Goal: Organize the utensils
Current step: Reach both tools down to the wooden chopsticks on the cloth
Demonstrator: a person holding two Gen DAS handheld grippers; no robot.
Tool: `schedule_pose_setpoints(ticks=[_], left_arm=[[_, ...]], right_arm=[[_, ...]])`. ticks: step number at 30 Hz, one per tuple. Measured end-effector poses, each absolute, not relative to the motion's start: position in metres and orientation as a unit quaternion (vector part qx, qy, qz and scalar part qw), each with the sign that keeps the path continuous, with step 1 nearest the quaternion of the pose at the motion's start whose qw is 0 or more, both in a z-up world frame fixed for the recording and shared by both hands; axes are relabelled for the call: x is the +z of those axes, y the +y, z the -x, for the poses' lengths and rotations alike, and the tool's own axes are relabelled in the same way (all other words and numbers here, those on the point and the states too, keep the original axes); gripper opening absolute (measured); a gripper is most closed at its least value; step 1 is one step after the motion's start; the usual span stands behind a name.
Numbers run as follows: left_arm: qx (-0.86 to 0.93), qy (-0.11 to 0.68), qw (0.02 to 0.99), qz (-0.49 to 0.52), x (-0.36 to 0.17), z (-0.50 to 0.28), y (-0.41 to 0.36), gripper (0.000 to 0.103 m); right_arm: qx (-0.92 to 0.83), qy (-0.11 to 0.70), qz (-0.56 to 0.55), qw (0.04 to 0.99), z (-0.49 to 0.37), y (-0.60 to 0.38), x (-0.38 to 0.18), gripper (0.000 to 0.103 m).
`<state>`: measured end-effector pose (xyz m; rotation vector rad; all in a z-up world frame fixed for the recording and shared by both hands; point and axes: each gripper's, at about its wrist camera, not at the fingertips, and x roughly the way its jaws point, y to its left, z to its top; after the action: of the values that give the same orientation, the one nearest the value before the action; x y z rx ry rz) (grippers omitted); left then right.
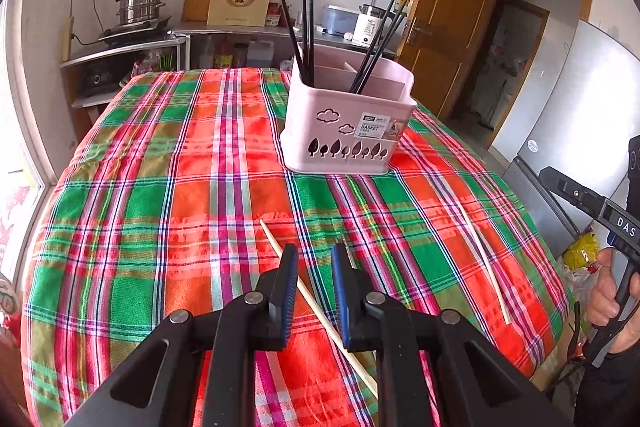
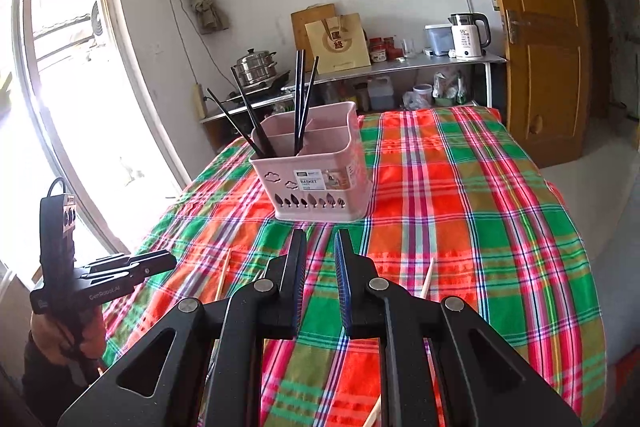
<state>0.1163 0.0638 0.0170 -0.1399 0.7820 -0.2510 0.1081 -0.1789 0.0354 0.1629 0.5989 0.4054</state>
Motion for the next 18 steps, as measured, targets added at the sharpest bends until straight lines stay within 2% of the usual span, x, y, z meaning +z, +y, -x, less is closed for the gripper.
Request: schedule_pose_setpoints(ticks=[18], left_arm=[[-0.080,0.457,0.881,0.096,-0.038,-0.169,0.075,0.016]], right_arm=[[0.103,0.390,-0.066,0.913,-0.164,-0.214,-0.033,0.015]])
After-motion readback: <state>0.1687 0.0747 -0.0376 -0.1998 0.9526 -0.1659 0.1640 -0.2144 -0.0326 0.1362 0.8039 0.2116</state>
